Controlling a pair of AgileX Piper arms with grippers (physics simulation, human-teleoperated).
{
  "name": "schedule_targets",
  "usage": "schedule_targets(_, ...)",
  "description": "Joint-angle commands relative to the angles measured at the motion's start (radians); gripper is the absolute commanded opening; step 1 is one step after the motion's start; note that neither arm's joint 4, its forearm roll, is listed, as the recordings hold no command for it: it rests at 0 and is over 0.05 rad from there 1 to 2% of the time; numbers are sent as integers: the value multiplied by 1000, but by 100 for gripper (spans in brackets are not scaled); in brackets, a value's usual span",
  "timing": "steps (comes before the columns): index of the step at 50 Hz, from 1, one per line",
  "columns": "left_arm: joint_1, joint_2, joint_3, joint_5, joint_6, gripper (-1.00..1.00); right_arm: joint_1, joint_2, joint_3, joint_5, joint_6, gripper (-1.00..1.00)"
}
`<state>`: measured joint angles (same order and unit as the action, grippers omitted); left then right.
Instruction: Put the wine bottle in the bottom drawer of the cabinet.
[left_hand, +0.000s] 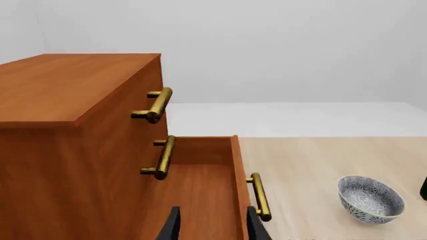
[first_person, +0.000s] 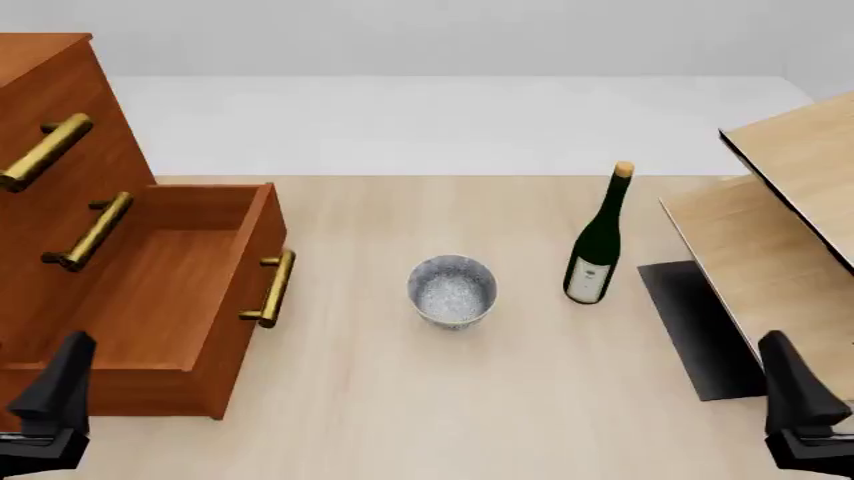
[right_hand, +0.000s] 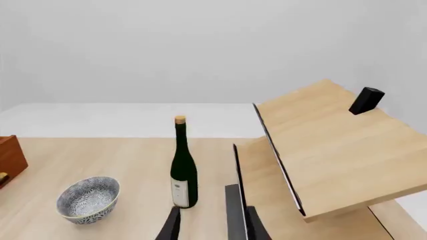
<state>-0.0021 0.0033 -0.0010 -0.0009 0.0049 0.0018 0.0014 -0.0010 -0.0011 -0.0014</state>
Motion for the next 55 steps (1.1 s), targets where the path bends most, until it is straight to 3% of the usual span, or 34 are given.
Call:
schedule_targets(1, -3, 6, -4, 5, 14, 100, 20, 5, -2, -4, -18, 100)
schedule_targets(7, 16, 20, -24, 18, 56, 100, 37, 0, -4, -10, -17, 100)
schedule_targets(10, 27, 51, -58, 22, 28, 100, 42, 0, -6, -12, -20, 100)
schedule_targets(14, 25, 132, -125, 13, 12, 100, 55, 0, -9, -11, -23, 100)
schedule_targets(15, 37, 182, -140, -3, 56, 100, 60, 0, -10, -11, -18, 100)
schedule_targets(16, 33, 220, -147, -16, 56, 100, 63, 0, -11, -11, -20, 100)
schedule_targets(18, 22, 228, -177, 0, 28, 100, 63, 0, -9, -10, -19, 100)
schedule_targets(35, -60, 515, -476, 91, 40, 100, 88, 0, -7, -6, -18, 100)
schedule_targets(39, -86, 603, -540, 138, 50, 100, 95, 0, -3, -2, -17, 100)
schedule_targets(41, -97, 650, -592, 176, 13, 100, 103, 0, -4, 1, -16, 100)
schedule_targets(45, -59, 743, -703, 243, 28, 100, 106, 0, -4, 5, -18, 100)
schedule_targets(51, -80, 888, -861, 368, 0, 100, 111, 0, -2, 8, -18, 100)
schedule_targets(55, -72, 956, -932, 411, 21, 100, 113, 0, 0, 13, -18, 100)
